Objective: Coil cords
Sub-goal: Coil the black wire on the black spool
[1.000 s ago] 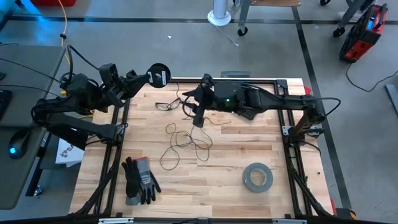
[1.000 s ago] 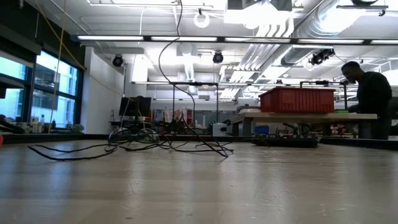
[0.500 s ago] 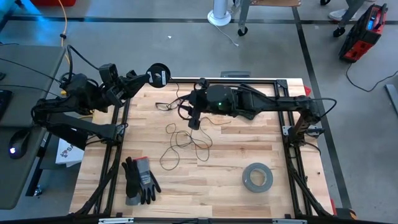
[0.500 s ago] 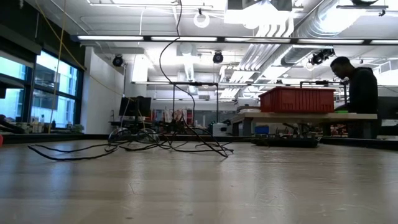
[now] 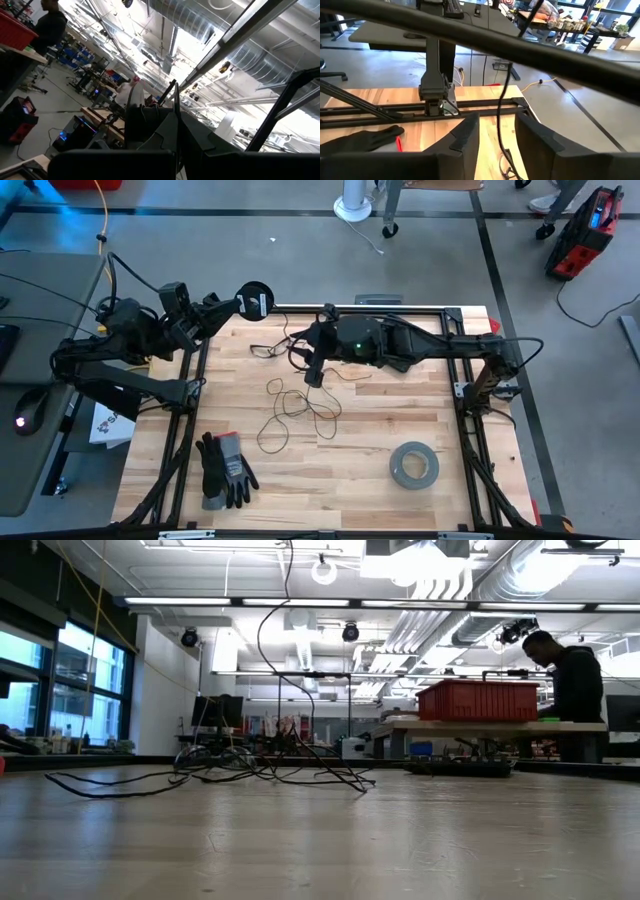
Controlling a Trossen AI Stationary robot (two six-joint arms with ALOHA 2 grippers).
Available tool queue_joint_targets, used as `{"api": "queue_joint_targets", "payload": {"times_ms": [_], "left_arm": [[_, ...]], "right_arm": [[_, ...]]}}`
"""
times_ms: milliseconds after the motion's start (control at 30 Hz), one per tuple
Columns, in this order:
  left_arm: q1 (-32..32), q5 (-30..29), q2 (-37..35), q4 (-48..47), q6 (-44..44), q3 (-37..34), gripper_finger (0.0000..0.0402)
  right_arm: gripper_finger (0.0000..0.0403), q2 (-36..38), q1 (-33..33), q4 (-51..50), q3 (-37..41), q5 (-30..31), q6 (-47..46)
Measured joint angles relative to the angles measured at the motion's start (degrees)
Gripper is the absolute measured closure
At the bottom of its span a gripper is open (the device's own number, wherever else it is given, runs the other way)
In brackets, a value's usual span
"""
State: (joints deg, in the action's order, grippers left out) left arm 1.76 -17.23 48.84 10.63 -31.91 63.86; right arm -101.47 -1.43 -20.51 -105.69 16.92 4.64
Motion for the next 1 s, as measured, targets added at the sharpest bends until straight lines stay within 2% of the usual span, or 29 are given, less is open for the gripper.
{"api": "queue_joint_targets", "payload": {"times_ms": [300, 600, 767, 1000], "left_arm": [[0.0, -0.3, 0.0, 0.0, -0.9, 0.0, 0.0401], [0.0, -1.4, 0.0, 0.0, -0.9, 0.0, 0.0401], [0.0, -1.5, 0.0, 0.1, -1.9, 0.0, 0.0401], [0.0, -1.5, 0.0, 1.5, -2.0, 0.0, 0.0401]], "right_arm": [[0.0349, 0.0, 0.0, 0.2, 0.0, 0.1, 0.2], [0.0358, 0.0, 0.0, 0.0, 0.0, 0.0, -1.2], [0.0397, -0.2, 0.0, -0.2, 0.0, -2.7, -2.1], [0.04, -0.8, 0.1, 0.1, 0.0, -3.0, -2.1]]}}
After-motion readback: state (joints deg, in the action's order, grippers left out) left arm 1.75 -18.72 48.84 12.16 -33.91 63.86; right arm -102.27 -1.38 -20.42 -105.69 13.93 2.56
